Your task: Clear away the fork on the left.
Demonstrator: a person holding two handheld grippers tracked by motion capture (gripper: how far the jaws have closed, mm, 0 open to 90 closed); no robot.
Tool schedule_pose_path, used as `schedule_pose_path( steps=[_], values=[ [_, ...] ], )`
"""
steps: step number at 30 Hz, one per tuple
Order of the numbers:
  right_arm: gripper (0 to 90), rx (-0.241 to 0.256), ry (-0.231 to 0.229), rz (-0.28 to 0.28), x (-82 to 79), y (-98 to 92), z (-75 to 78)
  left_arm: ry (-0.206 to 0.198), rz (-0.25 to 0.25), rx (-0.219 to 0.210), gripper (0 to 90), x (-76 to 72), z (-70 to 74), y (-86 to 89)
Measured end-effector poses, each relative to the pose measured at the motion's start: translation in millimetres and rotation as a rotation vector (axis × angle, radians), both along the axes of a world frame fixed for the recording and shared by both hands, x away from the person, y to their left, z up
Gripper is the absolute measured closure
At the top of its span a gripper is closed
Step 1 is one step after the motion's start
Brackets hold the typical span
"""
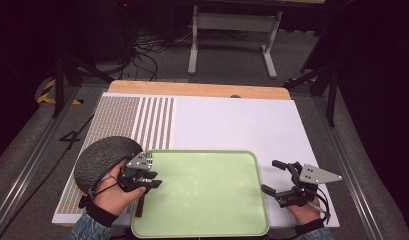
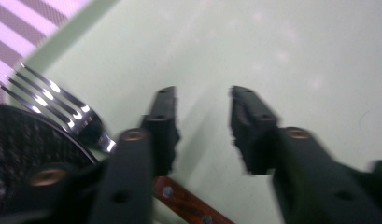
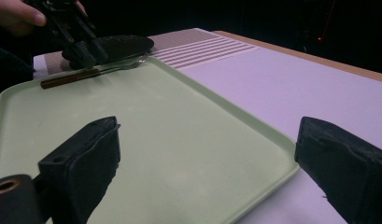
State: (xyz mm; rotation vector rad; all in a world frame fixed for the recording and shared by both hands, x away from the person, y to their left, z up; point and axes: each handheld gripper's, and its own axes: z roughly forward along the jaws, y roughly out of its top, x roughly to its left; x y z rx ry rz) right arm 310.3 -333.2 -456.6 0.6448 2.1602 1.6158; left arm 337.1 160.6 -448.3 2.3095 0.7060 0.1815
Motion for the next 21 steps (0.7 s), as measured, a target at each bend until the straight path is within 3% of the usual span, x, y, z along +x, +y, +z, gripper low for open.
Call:
schedule_pose_path(
  steps=[1,2,3,6,7,8,10,13,16,21],
  values=[
    [7.3,0.002,0.001,0.003,0.4,0.5,-0.2,-0.028,0.002,-0.019,43.8,-1.5,2.4,0.8],
    [7.3,0.002,0.001,0.004,0.4,0.6,-0.1,-0.028,0.002,-0.019,39.0,-1.5,2.4,0.8],
    [7.3,0.002,0.001,0.004,0.4,0.6,-0.1,-0.048,0.0,-0.051,39.0,-2.4,3.9,1.9],
    [7.2,-0.001,0.0,0.004,0.3,0.8,0.0,-0.066,-0.003,-0.093,24.0,-3.1,5.8,4.2],
    [7.2,0.006,-0.001,0.005,0.3,0.8,0.0,-0.085,-0.006,-0.105,15.4,-3.6,6.0,5.2],
    [7.2,0.006,-0.003,0.005,0.3,0.7,0.1,-0.128,-0.009,-0.119,12.5,-3.9,6.2,7.2],
    [7.2,0.005,-0.004,0.005,0.3,0.6,0.2,-0.147,-0.012,-0.131,8.5,-4.1,6.1,8.2],
    [7.1,0.006,-0.004,0.004,0.0,0.3,0.4,-0.167,-0.026,-0.19,6.4,-5.5,4.4,12.1],
    [7.0,0.007,-0.003,0.004,0.1,0.2,0.3,-0.212,-0.028,-0.227,5.6,-7.8,2.5,17.3],
    [6.6,0.009,-0.007,0.003,0.1,0.1,0.4,-0.254,-0.02,-0.299,4.6,-12.2,-2.1,29.6]
  ],
)
